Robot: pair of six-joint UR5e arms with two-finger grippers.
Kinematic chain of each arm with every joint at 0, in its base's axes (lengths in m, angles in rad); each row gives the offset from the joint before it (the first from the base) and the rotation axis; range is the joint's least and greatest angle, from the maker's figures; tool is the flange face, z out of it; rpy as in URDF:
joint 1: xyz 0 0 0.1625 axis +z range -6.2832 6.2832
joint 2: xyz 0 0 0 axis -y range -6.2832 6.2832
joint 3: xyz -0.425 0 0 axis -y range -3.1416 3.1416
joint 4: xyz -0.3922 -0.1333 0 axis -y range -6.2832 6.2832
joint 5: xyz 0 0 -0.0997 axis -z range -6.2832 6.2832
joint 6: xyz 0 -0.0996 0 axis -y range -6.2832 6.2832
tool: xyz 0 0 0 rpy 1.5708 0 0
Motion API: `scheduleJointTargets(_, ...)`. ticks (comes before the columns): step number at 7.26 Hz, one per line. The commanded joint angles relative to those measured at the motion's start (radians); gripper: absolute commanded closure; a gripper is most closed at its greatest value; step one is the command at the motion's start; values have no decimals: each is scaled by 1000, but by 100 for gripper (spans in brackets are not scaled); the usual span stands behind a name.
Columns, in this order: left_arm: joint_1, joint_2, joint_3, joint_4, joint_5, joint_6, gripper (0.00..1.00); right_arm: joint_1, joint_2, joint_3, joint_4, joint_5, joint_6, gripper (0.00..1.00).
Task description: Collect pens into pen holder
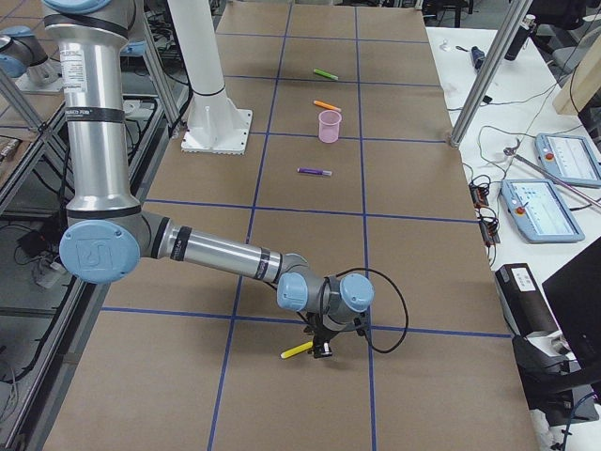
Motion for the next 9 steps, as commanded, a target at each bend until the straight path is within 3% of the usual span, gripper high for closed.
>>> scheduleJointTargets(1, 0, -1, -2, 0, 0, 0, 0, -14, 2, -8, 0, 1, -1, 48)
scheduleJointTargets(4, 0, -1, -5, 0, 0, 0, 0, -14, 1, -17, 0, -1, -12, 91)
scheduleJointTargets(5, 0, -1, -6, 0, 0, 0, 0, -14, 2, -22, 0, 4, -27, 100)
scheduleJointTargets(8, 0, -6, -9, 0, -2, 0, 0, 21, 40, 28, -4, 83, 3, 100)
scheduleJointTargets(9, 0, -7, -8, -2, -18, 0, 0, 32, 41, 89, 3, 109, 85, 100)
